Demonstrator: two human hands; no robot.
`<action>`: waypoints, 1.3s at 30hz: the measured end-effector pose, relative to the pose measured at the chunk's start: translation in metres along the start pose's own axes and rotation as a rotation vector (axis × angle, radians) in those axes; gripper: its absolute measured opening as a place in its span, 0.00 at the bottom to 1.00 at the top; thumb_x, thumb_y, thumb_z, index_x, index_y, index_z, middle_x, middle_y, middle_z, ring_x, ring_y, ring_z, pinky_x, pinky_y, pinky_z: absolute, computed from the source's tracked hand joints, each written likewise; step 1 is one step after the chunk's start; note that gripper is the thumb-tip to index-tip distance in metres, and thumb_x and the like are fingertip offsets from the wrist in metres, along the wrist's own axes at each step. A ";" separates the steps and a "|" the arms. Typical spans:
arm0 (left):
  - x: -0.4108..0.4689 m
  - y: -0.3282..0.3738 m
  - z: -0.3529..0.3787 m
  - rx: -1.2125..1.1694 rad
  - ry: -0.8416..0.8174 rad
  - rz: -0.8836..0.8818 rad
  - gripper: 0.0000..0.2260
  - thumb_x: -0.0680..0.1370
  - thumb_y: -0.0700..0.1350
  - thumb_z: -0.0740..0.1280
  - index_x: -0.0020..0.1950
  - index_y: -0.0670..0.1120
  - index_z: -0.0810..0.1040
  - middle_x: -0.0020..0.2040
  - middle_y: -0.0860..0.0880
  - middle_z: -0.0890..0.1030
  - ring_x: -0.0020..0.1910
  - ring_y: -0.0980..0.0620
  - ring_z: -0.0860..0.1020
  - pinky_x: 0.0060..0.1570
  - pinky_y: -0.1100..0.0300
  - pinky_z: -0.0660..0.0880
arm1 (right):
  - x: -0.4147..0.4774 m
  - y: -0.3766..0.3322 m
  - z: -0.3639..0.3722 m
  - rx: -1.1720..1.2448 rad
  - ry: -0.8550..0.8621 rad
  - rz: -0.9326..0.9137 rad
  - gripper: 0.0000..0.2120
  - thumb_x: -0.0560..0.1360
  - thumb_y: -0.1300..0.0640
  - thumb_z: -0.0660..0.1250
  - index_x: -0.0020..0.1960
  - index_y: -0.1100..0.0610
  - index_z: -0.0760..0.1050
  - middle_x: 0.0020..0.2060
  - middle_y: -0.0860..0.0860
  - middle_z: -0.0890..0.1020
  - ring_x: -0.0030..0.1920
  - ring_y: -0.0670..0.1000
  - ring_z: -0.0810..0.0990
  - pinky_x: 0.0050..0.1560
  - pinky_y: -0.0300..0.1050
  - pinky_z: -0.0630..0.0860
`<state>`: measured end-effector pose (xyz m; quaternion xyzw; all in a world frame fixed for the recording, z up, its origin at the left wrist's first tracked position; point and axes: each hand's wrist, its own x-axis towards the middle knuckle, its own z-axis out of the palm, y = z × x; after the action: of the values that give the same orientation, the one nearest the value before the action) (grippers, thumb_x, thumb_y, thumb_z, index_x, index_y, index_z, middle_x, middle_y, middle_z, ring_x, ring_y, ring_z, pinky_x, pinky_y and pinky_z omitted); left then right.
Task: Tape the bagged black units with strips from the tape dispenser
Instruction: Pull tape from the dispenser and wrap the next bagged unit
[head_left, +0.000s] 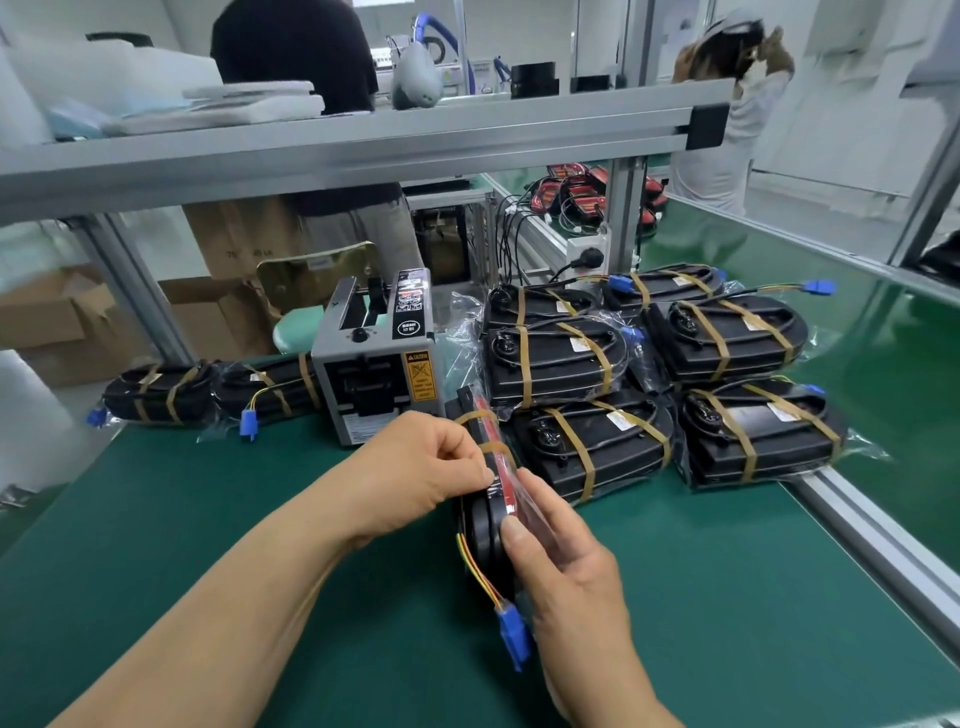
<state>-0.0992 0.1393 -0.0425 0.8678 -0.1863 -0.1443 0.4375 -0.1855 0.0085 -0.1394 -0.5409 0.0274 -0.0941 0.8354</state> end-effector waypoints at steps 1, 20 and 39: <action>0.000 0.000 0.000 0.003 0.001 0.003 0.08 0.74 0.45 0.73 0.34 0.48 0.81 0.29 0.56 0.77 0.28 0.61 0.71 0.31 0.70 0.68 | 0.000 0.000 0.000 0.001 0.000 0.002 0.19 0.77 0.70 0.66 0.61 0.50 0.78 0.51 0.45 0.87 0.53 0.42 0.84 0.47 0.29 0.77; -0.001 -0.003 0.001 0.000 0.045 0.016 0.07 0.74 0.45 0.73 0.37 0.47 0.81 0.33 0.50 0.78 0.34 0.55 0.72 0.39 0.59 0.70 | 0.000 0.001 -0.002 0.001 -0.057 -0.011 0.20 0.77 0.67 0.67 0.66 0.51 0.76 0.54 0.45 0.86 0.57 0.44 0.83 0.50 0.31 0.78; 0.003 -0.001 -0.001 0.001 -0.001 0.013 0.08 0.74 0.44 0.73 0.35 0.46 0.80 0.31 0.53 0.77 0.32 0.58 0.72 0.36 0.65 0.70 | 0.001 0.004 -0.003 0.027 -0.053 -0.028 0.20 0.75 0.64 0.69 0.65 0.50 0.76 0.56 0.48 0.85 0.58 0.47 0.83 0.52 0.33 0.78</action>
<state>-0.0957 0.1388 -0.0433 0.8666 -0.1921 -0.1417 0.4381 -0.1843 0.0075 -0.1441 -0.5321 -0.0034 -0.0918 0.8417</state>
